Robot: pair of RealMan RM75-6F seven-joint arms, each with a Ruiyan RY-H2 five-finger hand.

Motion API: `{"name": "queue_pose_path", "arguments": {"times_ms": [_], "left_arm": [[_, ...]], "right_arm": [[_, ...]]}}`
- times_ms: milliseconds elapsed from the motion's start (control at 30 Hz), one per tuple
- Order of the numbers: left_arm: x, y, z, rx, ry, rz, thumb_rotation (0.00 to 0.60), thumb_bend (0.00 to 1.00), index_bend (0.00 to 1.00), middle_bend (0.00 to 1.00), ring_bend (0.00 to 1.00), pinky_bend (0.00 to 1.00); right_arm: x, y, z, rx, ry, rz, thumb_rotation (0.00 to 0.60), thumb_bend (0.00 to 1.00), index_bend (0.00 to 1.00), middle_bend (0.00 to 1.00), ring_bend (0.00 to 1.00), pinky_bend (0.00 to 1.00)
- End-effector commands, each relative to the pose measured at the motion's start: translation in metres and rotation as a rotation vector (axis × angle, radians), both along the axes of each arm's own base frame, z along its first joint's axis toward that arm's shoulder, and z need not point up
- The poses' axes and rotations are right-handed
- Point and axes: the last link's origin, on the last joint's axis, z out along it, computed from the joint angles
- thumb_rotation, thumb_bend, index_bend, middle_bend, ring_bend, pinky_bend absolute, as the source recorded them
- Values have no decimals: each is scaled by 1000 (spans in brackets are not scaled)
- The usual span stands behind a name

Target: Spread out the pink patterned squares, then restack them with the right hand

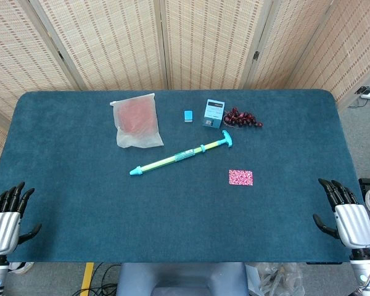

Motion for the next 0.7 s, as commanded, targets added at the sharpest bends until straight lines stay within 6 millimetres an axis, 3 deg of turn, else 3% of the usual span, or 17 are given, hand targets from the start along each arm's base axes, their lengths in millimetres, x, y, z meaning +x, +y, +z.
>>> {"name": "queue_pose_path", "arguments": {"times_ms": [33,533,700], "left_arm": [[0,0,0,3,-1,-1,600,256,145,46,42,107],[0,1,1,13,-10,-12,600,256,145,46,42,107],[0,1,1,15,-12,-13,600,256,146,46,42,107]], "right_arm": [[0,0,0,-2,-1,3,600,356,38,166,89,138],[1,-2,-2,-3,7,12,600,355,38,184,128,140],[4,-7,-6,3,18,6,600,355,38,209,173,186]]}}
